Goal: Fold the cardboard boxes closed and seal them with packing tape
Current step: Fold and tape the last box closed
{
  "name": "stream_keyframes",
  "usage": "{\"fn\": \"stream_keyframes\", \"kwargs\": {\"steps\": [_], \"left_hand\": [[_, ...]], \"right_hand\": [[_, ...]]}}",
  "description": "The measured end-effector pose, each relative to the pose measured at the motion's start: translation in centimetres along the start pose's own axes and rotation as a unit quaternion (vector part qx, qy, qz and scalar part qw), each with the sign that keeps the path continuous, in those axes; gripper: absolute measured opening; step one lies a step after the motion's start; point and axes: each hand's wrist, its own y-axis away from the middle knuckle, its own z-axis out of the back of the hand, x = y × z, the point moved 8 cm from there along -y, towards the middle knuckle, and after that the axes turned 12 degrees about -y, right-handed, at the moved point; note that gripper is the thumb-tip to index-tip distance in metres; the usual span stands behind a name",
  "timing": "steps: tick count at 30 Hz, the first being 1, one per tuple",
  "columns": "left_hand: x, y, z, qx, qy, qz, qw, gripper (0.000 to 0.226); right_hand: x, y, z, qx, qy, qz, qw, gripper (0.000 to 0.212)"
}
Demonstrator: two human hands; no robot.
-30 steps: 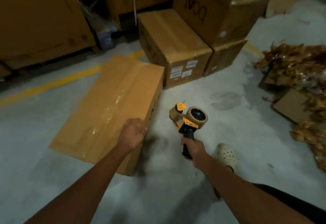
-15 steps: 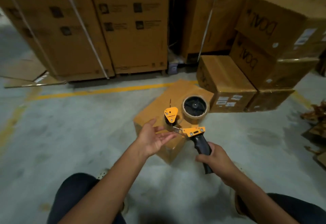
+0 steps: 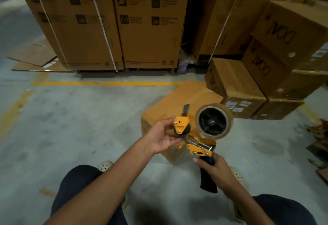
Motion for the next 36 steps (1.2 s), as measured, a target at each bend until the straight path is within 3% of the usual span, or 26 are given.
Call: {"fn": "stream_keyframes", "kwargs": {"steps": [3,6,12,17,25,30,36], "left_hand": [[-0.5,-0.6,-1.1,0.048,-0.016,0.011,0.999,0.019],[-1.3,-1.6,-0.7,0.041,-0.016,0.000,0.999,0.024],[-1.2,-3.7,2.9,-0.069,-0.056,0.010,0.996,0.013],[-0.6,-3.6,4.6,-0.091,-0.133,0.020,0.987,0.017],[-1.9,-4.1,6.1,-0.143,-0.213,-0.037,0.966,0.014],[-4.3,-4.6,6.6,-0.164,-0.350,-0.087,0.918,0.016],[-6.2,-6.6,7.3,-0.112,-0.458,-0.081,0.878,0.027]], "right_hand": [[-0.7,-1.3,-0.2,-0.073,-0.185,-0.039,0.979,0.015],[-1.3,-2.5,0.1,-0.100,-0.234,-0.054,0.966,0.011],[-0.1,-4.4,-1.2,-0.056,-0.198,-0.024,0.978,0.010],[0.6,-5.2,-1.8,-0.010,-0.150,0.008,0.989,0.031],[0.2,-5.4,-1.1,0.022,-0.090,0.036,0.995,0.022],[-0.2,-5.2,-0.8,0.032,-0.060,0.044,0.997,0.023],[-0.8,-6.4,-1.7,0.042,-0.017,0.016,0.999,0.007]]}}
